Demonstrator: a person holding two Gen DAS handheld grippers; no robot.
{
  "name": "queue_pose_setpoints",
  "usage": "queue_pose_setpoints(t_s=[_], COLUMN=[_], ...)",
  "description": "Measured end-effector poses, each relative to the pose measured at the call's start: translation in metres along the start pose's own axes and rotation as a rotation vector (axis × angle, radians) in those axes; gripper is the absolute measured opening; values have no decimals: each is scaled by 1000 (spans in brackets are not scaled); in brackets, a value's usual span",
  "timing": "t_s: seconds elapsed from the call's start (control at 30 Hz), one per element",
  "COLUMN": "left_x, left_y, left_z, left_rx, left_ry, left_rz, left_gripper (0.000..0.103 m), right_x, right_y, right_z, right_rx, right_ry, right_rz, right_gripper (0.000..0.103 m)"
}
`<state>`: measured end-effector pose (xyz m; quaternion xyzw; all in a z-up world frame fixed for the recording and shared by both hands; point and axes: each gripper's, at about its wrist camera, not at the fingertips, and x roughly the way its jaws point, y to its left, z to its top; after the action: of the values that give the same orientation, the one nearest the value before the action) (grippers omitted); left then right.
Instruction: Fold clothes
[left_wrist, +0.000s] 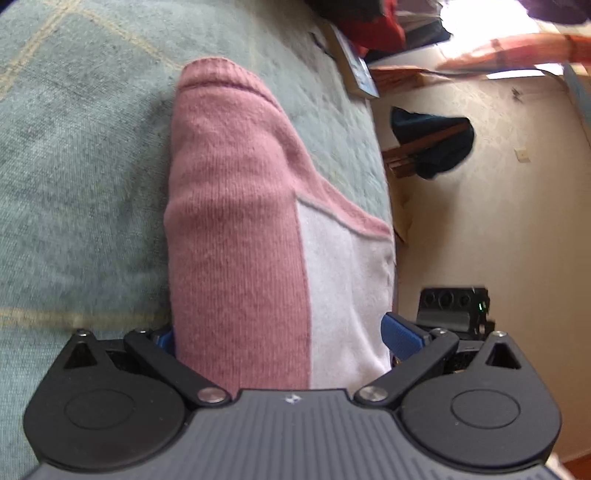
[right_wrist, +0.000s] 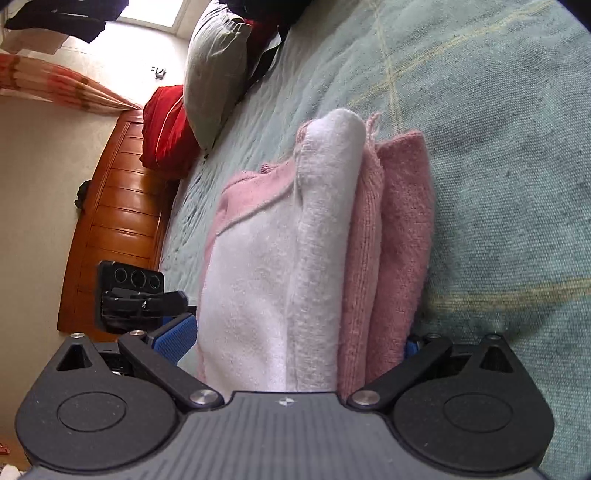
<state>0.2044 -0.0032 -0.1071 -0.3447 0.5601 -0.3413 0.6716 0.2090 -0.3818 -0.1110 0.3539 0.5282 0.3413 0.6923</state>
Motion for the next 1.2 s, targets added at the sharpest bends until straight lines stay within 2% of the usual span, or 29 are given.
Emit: queue_pose_setpoints(t_s=[0.07, 0.23, 0.37, 0.5, 0.73, 0.83, 0.93, 1.1, 1.2], left_x=[-3, 3, -4, -4, -15, -11, -10, -2, -6], left_y=[0, 7, 3, -4, -18, -4, 10, 2, 0], left_z=[-5, 7, -2, 1, 3, 1, -3, -7, -4], left_rx=[14, -53, -23, -40, 17, -17, -43, -7, -30], left_ry=[7, -32, -41, -43, -42, -29, -34, -31, -39], left_rz=[-6, -31, -38, -31, -55, -33, -50, -22, -45], left_gripper=[102, 102, 102, 101, 101, 101, 102, 102, 101], right_x=[-1, 1, -3, -3, -7, -1, 3, 18, 18], right_y=[-2, -12, -13, -8, 12, -1, -10, -4, 2], right_z=[-3, 5, 4, 6, 10, 11, 9, 10, 11], right_rx=[-9, 33, 33, 33, -40, 3, 24, -2, -10], right_ry=[-8, -46, -53, -57, -45, -39, -33, -10, -4], right_rz=[9, 66, 84, 98, 106, 96, 104, 99, 103], right_gripper=[103, 103, 103, 103, 103, 103, 103, 103, 103])
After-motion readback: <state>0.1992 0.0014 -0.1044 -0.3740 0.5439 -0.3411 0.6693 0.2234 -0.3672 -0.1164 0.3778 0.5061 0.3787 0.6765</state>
